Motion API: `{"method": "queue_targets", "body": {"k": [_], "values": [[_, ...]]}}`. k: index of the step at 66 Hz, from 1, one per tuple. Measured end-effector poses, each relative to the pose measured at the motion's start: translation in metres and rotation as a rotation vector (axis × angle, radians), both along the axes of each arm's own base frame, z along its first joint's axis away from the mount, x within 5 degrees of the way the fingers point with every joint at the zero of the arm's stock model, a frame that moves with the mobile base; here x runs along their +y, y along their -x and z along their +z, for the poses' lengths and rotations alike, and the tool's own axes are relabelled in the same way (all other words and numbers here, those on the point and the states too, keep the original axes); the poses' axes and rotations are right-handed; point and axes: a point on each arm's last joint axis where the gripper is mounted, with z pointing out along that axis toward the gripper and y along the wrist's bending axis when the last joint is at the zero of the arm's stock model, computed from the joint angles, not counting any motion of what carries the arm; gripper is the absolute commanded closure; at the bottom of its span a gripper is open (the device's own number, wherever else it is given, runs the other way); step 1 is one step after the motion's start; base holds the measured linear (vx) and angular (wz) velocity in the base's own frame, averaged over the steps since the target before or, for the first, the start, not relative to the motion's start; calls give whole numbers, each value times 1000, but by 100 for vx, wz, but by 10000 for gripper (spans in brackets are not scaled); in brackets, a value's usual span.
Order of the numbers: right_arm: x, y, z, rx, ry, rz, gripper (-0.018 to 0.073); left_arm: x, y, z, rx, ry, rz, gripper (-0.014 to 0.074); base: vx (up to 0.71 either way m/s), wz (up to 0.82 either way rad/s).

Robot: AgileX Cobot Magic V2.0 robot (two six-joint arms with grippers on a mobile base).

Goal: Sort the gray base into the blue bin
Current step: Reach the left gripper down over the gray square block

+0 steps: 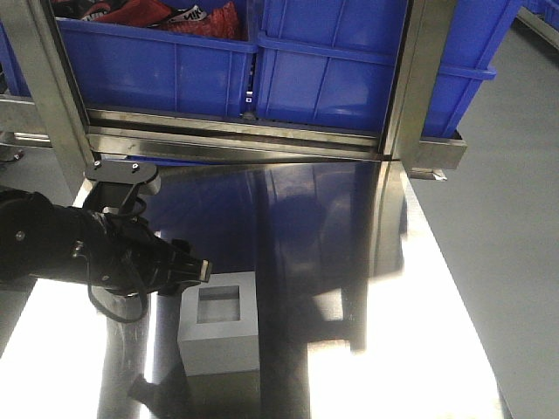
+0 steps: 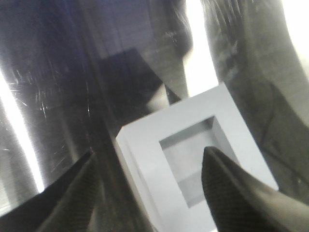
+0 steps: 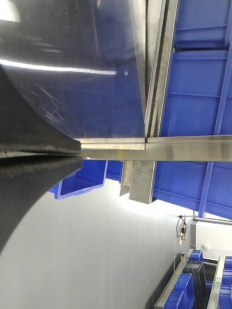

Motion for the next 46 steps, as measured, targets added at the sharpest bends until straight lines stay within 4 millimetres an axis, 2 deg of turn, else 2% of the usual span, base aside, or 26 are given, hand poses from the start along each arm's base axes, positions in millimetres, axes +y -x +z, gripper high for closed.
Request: {"method": "queue_targets", "body": {"k": [46], "values": [[0, 0, 0, 0, 0, 0, 568, -9, -12, -37, 138, -9, 45, 147, 0, 0]]}}
